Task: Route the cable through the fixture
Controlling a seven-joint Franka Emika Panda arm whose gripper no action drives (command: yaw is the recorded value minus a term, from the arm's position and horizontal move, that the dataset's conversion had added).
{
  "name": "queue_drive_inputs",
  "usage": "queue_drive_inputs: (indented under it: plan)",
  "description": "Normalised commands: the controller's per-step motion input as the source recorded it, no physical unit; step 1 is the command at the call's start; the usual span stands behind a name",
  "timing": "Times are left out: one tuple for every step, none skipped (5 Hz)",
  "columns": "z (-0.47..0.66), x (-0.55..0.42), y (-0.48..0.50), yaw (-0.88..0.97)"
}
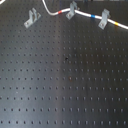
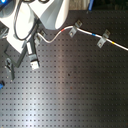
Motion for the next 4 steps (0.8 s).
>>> queue_drive_inputs:
  plan:
    - [0.17,0.248,0.380,0.04]
    - [0.38,0.288,0.442,0.32]
    - [0.15,0.107,0.145,0.31]
    - [0.45,-0.159,-0.013,-0.37]
